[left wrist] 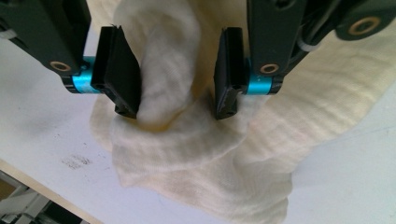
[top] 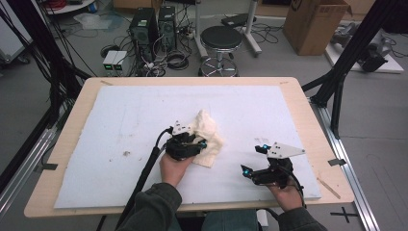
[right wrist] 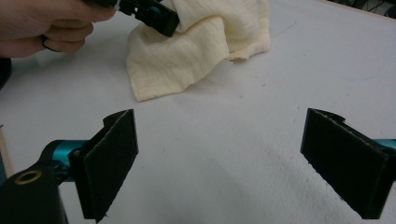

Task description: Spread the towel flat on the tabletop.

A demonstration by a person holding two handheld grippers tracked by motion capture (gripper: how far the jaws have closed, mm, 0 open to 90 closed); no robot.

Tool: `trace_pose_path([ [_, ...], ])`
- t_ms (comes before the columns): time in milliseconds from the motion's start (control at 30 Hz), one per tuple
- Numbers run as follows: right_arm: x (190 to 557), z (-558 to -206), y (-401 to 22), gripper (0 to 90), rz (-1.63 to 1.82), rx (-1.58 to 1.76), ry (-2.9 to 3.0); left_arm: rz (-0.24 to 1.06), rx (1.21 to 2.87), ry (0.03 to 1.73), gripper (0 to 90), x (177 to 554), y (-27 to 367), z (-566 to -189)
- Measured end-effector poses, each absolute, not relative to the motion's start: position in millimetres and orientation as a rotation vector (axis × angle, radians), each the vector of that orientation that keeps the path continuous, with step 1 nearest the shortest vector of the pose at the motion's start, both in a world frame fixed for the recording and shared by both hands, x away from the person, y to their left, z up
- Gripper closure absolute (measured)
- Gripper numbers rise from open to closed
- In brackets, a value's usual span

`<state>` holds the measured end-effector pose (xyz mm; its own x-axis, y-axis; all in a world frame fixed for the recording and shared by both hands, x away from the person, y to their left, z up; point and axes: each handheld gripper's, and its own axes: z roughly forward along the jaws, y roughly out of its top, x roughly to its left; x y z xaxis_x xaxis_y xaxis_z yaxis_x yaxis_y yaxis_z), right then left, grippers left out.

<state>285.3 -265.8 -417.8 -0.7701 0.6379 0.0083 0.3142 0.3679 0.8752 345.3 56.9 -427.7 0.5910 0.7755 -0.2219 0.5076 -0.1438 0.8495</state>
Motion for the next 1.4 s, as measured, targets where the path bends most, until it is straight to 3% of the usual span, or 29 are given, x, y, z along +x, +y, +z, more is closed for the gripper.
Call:
trace_pose_path([
  [233, 287, -415, -261, 10.4, 1.369, 0.82, 2.311, 0.365, 1.796, 0.989, 40.3, 336, 76, -418],
  [600, 305, -404, -241, 10.7, 1.392, 0.769, 2.345, 0.389, 1.77, 0.941, 39.0, 319, 109, -413],
  [733, 310, -405, -231, 17.8, 1.423, 0.735, 2.38, 0.396, 1.807, 0.925, 39.4, 313, 113, -416],
  [867, 313, -408, -222, 26.9, 1.42, 0.712, 2.431, 0.379, 1.827, 0.912, 43.9, 310, 114, -423],
  [967, 315, -411, -214, 38.8, 1.398, 0.674, 2.478, 0.361, 1.872, 0.889, 53.8, 310, 110, -429],
  [1133, 320, -419, -193, 50.2, 1.33, 0.623, 2.574, 0.337, 1.942, 0.858, 72.3, 313, 101, -438],
  [1400, 337, -430, -165, 60.2, 1.308, 0.62, 2.662, 0.304, 2.016, 0.902, 75.7, 335, 91, -446],
])
